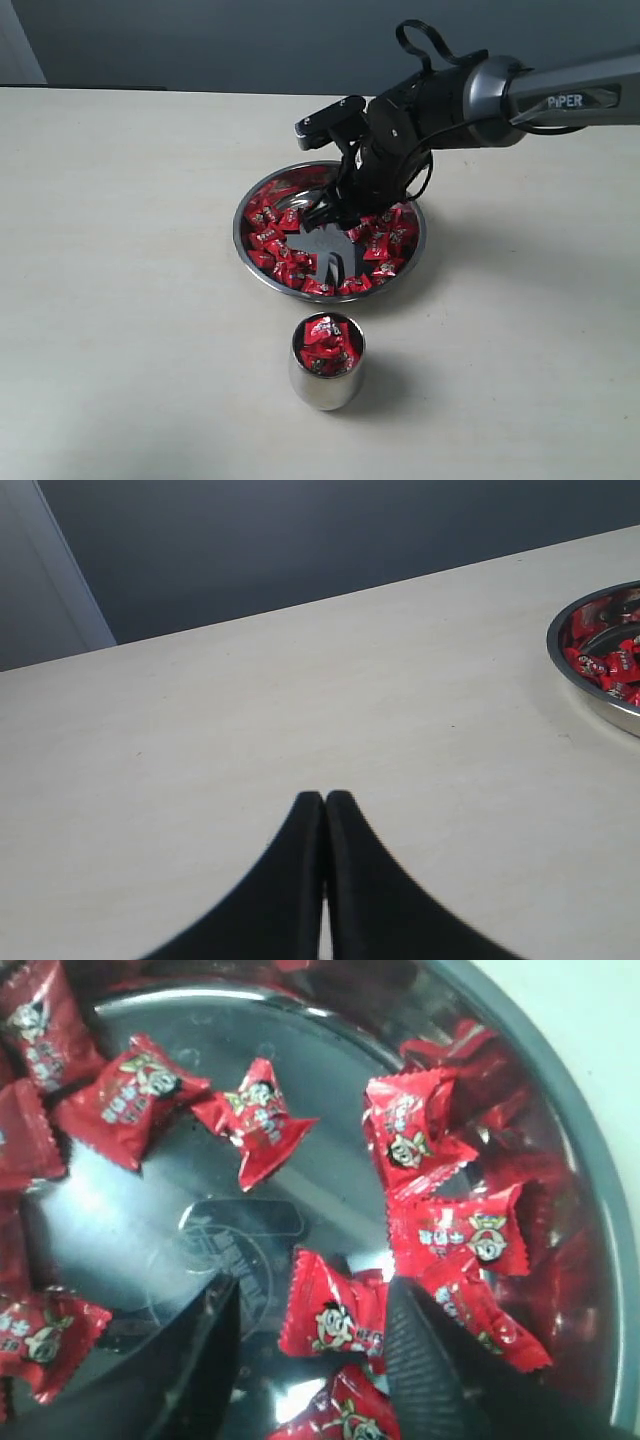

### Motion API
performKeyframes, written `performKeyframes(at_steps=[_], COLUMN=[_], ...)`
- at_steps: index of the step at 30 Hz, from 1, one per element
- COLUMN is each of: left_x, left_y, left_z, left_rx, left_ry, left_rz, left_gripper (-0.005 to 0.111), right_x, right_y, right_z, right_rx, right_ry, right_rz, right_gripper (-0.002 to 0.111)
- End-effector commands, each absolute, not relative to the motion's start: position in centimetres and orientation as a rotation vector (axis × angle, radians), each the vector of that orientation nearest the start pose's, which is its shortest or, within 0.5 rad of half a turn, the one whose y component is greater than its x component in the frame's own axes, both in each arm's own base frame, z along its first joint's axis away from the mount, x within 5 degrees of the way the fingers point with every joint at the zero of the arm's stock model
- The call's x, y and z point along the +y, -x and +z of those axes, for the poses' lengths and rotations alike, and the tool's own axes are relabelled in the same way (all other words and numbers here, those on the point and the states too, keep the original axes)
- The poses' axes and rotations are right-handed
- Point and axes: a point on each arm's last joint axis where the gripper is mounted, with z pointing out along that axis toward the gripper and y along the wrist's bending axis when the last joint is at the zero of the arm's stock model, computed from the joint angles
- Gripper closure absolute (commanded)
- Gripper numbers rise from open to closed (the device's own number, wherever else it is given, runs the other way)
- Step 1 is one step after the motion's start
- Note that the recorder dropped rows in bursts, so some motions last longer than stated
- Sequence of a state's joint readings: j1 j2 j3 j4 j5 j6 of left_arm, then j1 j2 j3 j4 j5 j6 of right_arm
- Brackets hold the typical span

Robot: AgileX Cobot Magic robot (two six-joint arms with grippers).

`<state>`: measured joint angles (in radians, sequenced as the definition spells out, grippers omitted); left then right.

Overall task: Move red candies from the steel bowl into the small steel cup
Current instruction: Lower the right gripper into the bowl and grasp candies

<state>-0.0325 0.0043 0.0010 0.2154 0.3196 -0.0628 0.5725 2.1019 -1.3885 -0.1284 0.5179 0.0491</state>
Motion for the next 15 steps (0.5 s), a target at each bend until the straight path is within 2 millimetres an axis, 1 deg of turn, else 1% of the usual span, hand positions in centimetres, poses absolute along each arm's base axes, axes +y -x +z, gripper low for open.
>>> performKeyframes(at_steps=[1,12,15], left_x=[0.42,0.42,0.42], left_y=[-5.43,-5.43,-5.43], left_z=[18.56,18.56,18.56], left_rx=[1.788,1.788,1.788], left_ry=[-0.105,-0.105,-0.105], left_rz=[0.134,0.134,0.134], left_gripper=[0.106,0.106,0.106], right_x=[22.67,22.67,22.62], right_y=[-36.68,-36.66,-36.6], right_z=[13.06,12.94,12.55], right_rx=[2.617,2.622,2.638], right_ry=[0.815,0.814,0.819], right_rz=[0.06,0.061,0.054], right_gripper=[0.064,0.064,0.064])
